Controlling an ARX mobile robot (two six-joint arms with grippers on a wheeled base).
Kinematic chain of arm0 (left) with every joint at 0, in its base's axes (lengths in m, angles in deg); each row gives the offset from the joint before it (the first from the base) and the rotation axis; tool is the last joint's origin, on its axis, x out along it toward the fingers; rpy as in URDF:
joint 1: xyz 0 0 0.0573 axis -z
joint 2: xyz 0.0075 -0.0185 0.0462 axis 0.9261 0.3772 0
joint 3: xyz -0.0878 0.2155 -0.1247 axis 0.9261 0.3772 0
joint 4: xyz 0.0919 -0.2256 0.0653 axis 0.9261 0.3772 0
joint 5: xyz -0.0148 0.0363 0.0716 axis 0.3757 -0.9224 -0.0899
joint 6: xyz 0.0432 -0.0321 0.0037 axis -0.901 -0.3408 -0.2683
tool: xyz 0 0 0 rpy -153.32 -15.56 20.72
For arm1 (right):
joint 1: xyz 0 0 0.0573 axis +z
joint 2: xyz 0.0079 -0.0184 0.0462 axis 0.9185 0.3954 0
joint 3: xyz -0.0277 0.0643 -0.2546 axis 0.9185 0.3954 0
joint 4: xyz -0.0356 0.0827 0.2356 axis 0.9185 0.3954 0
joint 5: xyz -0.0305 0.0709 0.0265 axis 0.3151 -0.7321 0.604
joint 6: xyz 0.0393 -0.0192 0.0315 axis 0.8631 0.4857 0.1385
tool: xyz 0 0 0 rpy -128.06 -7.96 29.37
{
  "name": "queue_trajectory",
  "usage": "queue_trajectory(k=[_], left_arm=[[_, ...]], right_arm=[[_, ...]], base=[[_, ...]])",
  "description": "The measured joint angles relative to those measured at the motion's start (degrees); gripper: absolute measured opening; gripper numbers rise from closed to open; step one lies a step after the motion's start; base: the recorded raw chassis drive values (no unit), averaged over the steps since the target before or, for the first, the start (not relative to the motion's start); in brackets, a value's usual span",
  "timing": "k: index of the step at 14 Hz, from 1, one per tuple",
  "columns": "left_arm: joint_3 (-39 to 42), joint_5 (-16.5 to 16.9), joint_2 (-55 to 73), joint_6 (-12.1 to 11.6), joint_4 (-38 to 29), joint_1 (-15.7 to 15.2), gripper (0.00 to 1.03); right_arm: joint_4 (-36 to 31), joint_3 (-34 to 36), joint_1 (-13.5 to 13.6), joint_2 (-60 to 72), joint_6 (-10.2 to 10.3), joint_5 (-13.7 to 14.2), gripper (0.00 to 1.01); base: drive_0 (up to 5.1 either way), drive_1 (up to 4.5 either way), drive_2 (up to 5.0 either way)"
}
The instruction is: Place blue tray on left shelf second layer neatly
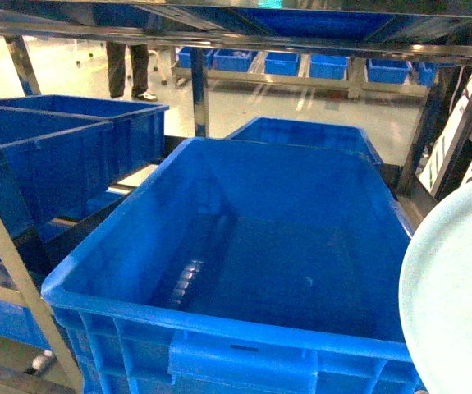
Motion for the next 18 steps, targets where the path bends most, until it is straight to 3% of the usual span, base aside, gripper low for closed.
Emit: queue_trajectory(k=[18], left_arm=[[0.0,0.0,0.0,0.0,0.0,0.0,0.98]], right_arm=[[0.0,0.0,0.0,0.0,0.0,0.0,0.02]], base=[[0.0,0.0,0.0]])
